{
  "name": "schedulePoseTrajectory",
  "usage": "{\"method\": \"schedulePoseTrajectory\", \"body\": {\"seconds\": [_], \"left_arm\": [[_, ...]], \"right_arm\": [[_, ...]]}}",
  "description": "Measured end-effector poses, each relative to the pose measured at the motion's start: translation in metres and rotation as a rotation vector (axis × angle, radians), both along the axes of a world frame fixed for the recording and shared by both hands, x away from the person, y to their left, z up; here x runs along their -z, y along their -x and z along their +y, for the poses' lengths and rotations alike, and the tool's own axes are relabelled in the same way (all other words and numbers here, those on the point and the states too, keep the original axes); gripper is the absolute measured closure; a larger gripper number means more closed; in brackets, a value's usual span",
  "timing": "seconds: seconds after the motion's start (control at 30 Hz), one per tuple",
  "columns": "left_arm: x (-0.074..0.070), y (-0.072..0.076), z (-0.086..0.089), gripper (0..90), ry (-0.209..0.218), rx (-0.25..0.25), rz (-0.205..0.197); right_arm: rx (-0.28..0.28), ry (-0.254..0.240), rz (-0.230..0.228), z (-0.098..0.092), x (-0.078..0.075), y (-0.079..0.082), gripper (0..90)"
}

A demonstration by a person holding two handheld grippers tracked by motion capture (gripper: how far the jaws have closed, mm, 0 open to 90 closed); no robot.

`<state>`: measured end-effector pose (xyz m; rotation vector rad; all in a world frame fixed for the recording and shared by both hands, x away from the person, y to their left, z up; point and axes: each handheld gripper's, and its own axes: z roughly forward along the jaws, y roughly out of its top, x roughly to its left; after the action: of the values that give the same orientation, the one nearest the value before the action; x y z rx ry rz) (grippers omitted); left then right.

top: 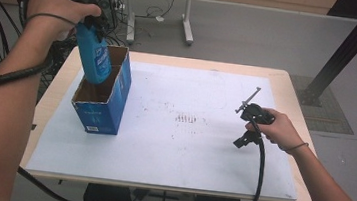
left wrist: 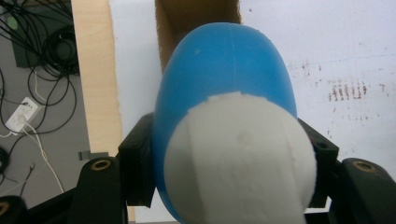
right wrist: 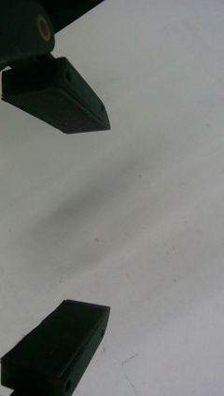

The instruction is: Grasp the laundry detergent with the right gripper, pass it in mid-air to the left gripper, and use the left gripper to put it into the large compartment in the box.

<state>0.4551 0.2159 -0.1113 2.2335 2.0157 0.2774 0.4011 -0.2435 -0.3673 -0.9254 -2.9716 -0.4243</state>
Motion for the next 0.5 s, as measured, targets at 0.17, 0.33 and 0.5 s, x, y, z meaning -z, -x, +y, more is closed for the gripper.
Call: {"method": "schedulePoseTrajectory", "body": {"seconds": [0.17, 0.33, 0.5], "left_arm": [[0.011, -0.001, 0.0, 37.3, 0.007, -0.002, 0.016], [0.027, -0.001, 0.0, 37.4, 0.015, 0.0, 0.044], [0.041, -0.002, 0.001, 37.3, 0.017, -0.002, 0.058]], "right_arm": [[0.003, 0.004, 0.0, 0.0, 0.0, 0.0, 10.1], [0.001, -0.005, 0.0, 0.001, 0.001, 0.0, 10.1], [0.002, 0.0, 0.001, 0.002, 0.001, 0.0, 10.2]]}}
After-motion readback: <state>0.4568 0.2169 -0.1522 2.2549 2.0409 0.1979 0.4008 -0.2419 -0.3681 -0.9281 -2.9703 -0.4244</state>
